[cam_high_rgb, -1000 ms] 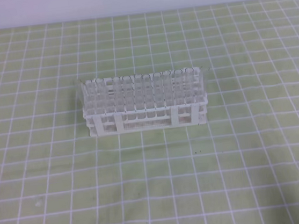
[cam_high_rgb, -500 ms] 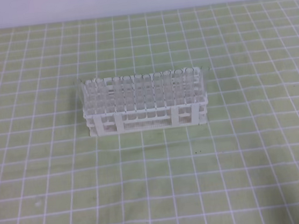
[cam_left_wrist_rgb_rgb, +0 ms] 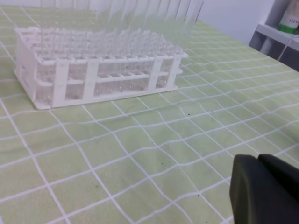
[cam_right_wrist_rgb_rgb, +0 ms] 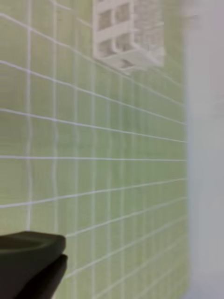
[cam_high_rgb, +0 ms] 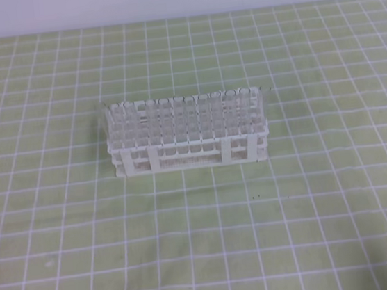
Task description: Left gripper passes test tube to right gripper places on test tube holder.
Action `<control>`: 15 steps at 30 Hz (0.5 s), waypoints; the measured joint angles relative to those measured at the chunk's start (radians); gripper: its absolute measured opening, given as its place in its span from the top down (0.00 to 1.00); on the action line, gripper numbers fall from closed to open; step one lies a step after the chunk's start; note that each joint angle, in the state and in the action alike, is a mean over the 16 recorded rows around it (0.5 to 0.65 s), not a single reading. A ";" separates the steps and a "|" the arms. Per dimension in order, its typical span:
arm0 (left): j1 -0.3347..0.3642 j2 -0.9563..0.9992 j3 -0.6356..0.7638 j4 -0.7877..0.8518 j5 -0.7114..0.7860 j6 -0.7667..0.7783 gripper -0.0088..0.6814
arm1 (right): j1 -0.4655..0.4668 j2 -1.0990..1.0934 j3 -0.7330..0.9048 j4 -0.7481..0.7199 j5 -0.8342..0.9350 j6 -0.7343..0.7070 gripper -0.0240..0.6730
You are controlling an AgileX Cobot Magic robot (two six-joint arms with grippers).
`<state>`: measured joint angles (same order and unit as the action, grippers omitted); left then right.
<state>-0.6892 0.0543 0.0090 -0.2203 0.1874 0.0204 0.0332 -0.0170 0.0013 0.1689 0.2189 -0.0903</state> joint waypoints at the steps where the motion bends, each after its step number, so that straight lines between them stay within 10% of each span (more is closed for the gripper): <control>1: 0.000 0.000 0.000 0.000 0.001 0.000 0.99 | 0.000 0.000 0.000 0.014 0.016 -0.015 0.99; 15: 0.000 -0.001 0.000 0.000 0.002 0.000 0.99 | 0.000 0.000 0.000 0.027 0.081 -0.030 0.99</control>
<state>-0.6895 0.0532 0.0090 -0.2203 0.1897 0.0207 0.0332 -0.0170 0.0013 0.1959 0.2996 -0.1199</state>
